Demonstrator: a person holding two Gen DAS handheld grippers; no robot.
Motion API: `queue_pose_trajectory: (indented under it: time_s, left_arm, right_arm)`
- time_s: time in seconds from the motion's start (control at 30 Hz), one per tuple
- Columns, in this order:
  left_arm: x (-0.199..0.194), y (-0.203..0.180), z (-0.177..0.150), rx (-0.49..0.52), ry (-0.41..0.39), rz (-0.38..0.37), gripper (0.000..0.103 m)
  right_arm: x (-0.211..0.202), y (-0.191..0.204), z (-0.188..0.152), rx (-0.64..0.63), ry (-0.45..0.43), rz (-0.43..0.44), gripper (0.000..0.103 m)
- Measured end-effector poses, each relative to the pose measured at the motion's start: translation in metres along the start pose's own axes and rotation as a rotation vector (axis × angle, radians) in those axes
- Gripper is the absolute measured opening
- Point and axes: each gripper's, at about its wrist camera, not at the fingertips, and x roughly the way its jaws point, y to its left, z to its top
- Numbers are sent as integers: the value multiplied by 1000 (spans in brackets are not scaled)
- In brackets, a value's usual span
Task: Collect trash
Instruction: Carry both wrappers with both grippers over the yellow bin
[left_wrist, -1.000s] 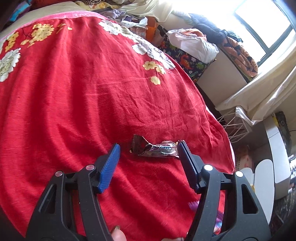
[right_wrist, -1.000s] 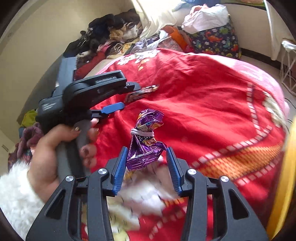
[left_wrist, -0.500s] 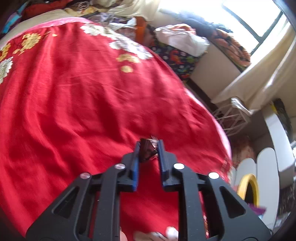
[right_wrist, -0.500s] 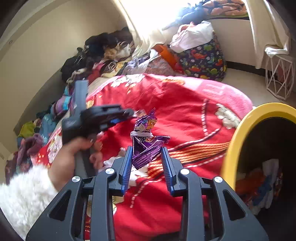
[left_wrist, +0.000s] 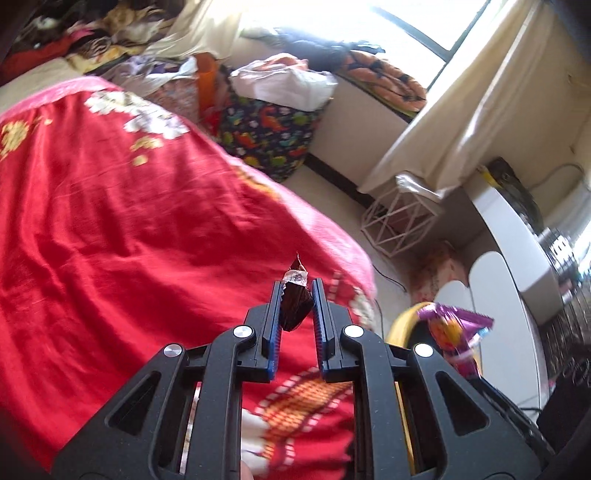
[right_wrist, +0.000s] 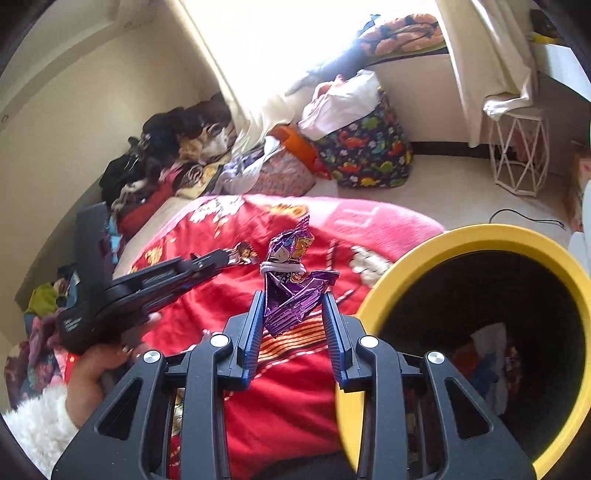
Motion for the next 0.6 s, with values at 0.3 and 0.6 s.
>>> queue_pose_trajectory:
  time_s: [0.3, 0.6]
  left_arm:
    - [-5, -45, -12, 90, 9, -58, 10]
    - [-13, -75, -18, 153, 8, -94, 10]
  right_arm:
    - [-29, -30, 1, 57, -42, -40, 30]
    - [-51, -54, -3, 96, -64, -74, 30]
